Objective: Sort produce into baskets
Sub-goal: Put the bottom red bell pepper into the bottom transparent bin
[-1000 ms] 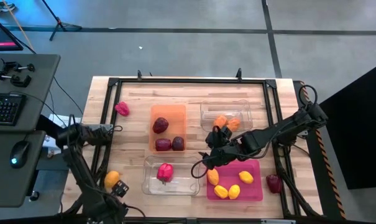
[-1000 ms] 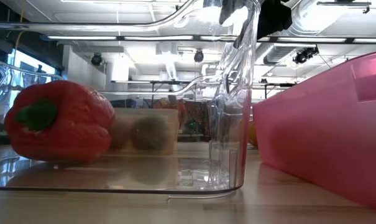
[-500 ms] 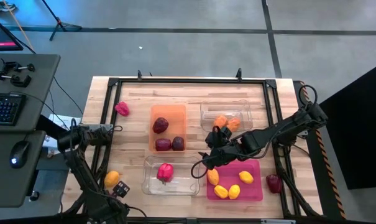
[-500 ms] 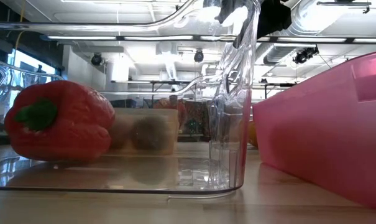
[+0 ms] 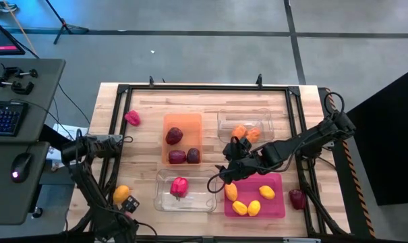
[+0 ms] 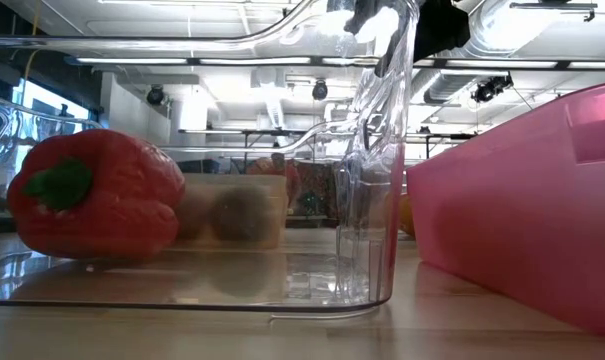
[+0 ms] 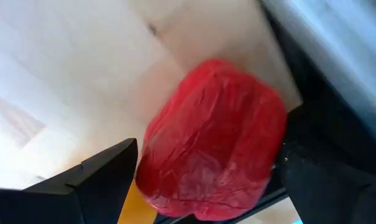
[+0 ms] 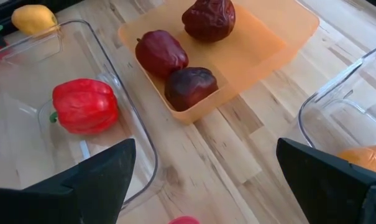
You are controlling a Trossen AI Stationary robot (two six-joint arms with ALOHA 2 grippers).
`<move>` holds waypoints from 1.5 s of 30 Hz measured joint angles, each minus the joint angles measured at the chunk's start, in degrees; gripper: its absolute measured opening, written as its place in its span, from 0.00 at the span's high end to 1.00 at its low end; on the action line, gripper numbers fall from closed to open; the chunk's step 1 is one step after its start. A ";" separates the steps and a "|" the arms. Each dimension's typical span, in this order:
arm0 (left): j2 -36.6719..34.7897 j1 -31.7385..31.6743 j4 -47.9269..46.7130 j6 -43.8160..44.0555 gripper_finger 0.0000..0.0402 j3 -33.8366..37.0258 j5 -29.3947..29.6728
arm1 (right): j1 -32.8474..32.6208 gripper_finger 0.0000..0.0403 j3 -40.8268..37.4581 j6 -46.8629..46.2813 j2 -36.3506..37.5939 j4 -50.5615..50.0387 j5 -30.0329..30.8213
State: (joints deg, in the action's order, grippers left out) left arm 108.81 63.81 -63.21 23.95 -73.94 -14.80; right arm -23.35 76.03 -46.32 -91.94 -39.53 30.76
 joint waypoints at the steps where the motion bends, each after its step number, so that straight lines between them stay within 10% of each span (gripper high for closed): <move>1: 0.01 0.02 -0.05 0.68 0.10 0.54 0.01 | 0.00 0.06 0.00 -0.25 0.00 0.03 0.00; 21: -0.57 -1.69 2.63 3.09 0.23 4.53 1.65 | 0.00 0.06 0.00 0.08 0.02 0.37 -0.20; 31: -17.54 -5.88 -0.86 20.60 0.35 3.82 0.42 | 0.00 0.06 0.00 0.27 0.02 -1.23 -0.17; 40: -36.77 -15.36 3.99 34.44 0.34 0.58 38.47 | 0.22 0.06 0.00 1.94 0.02 -1.83 -0.17; 45: -31.01 -24.99 18.20 20.90 0.32 1.02 40.42 | 0.22 0.06 0.00 1.78 0.02 -1.83 -0.16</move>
State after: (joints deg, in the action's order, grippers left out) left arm 77.80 38.82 -45.01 44.85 -72.91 25.62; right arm -23.14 76.03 -44.53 -91.92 -41.36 30.60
